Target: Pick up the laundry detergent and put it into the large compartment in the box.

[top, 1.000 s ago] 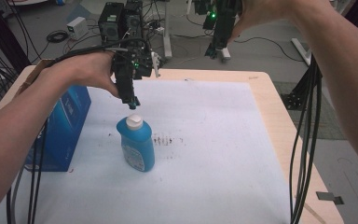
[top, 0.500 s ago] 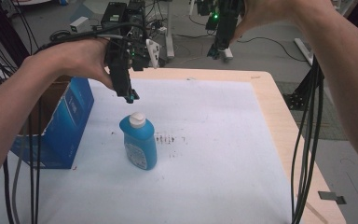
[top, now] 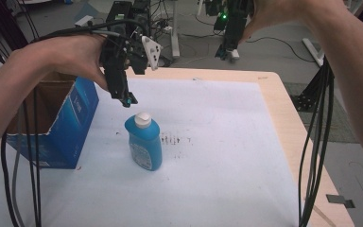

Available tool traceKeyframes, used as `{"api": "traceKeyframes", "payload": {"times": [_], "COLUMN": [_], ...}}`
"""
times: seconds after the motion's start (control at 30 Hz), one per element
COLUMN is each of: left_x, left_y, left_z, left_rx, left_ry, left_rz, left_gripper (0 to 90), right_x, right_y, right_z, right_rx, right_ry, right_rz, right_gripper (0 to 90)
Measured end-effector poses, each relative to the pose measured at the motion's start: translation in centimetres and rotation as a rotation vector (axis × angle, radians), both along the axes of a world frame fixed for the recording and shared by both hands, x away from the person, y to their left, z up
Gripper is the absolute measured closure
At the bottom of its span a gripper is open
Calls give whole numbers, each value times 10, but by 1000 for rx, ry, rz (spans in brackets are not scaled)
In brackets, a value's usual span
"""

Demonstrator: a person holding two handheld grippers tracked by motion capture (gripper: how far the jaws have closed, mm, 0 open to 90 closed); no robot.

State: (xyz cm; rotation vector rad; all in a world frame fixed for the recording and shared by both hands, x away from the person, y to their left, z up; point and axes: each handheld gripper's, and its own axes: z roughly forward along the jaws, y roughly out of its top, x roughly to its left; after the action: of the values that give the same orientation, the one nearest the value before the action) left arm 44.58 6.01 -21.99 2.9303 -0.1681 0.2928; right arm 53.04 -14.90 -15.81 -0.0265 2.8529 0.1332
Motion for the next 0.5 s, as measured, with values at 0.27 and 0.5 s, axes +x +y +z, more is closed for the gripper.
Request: {"api": "traceKeyframes", "payload": {"times": [0.27, 0.5], "left_x": [-16, -23], "left_y": [-5, -7], "left_z": [3, -2], "left_rx": [17, 23], "left_ry": [15, 74], "left_rz": [-88, -149], "left_gripper": [170, 170], "right_x": [-2, -3], "right_y": [-1, -3], "right_z": [1, 1], "right_rx": [-7, -14], "right_ry": [-3, 1], "right_rz": [-3, -10], "right_gripper": [128, 128]}}
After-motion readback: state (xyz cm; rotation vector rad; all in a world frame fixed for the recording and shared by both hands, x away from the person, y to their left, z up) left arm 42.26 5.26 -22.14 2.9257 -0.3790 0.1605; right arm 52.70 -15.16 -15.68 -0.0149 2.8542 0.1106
